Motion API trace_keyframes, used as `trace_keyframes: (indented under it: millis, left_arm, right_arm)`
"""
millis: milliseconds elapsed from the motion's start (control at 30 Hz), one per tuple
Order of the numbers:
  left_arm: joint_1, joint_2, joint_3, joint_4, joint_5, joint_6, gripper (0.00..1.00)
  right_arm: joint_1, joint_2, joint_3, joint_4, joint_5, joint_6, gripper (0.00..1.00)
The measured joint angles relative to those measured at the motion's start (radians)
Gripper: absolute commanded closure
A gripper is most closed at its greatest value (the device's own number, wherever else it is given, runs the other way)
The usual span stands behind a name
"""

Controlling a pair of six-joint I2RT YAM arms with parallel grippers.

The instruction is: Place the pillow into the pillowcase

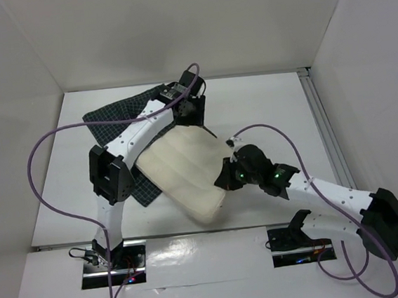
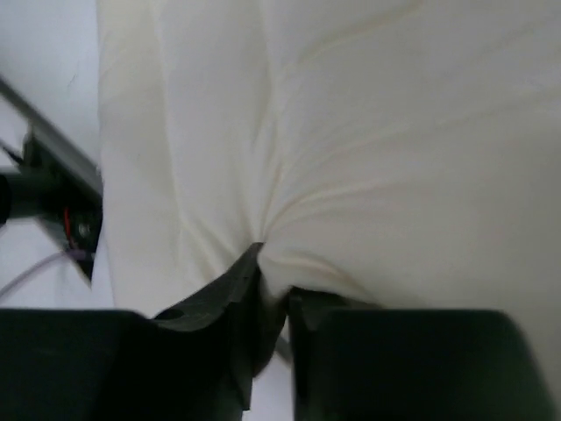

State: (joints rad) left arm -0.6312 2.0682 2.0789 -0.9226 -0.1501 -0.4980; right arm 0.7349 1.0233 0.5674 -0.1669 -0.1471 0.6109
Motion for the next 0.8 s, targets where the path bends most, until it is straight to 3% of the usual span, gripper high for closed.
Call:
trace_keyframes:
  millis: [33, 67, 100, 133, 167, 267, 300, 533, 800]
  left_arm:
    - [0.004, -0.008, -0.001, -0.01, -0.015, -0.004, 0.37]
    - [0.008, -0.018, -0.007, -0.015, -0.03, -0.008, 0.34]
    - [0.016, -0.024, -0.014, -0.021, -0.042, -0.011, 0.32]
    - [0.026, -0.03, -0.023, -0.029, -0.055, -0.02, 0.29]
    - [0.037, -0.031, -0.027, -0.04, -0.066, -0.029, 0.19]
    - [0.077, -0.031, -0.053, -0.07, -0.105, -0.061, 0.08]
    - [0.089, -0.031, -0.066, -0.077, -0.113, -0.074, 0.0]
    - [0.108, -0.011, -0.124, -0.103, -0.141, -0.166, 0.0]
    - [0.093, 0.175, -0.016, -0.085, -0.158, -0.188, 0.0]
  right_arm:
    - [0.035, 0.02, 0.006, 0.006, -0.003, 0.0, 0.39]
    - [0.075, 0.04, 0.021, 0.0, -0.01, -0.018, 0.16]
    - [0.109, 0.055, 0.037, -0.015, -0.027, -0.038, 0.03]
    - [0.145, 0.067, 0.061, -0.041, -0.032, -0.068, 0.0]
    - [0.173, 0.074, 0.085, -0.062, -0.03, -0.1, 0.0]
    - [0.185, 0.036, 0.15, -0.107, 0.063, -0.17, 0.0]
    - [0.177, 0.012, 0.16, -0.113, 0.103, -0.183, 0.0]
    - [-0.011, -0.061, 0.179, -0.141, 0.285, -0.182, 0.0]
    - [-0.215, 0.068, 0.21, -0.125, 0.222, -0.174, 0.0]
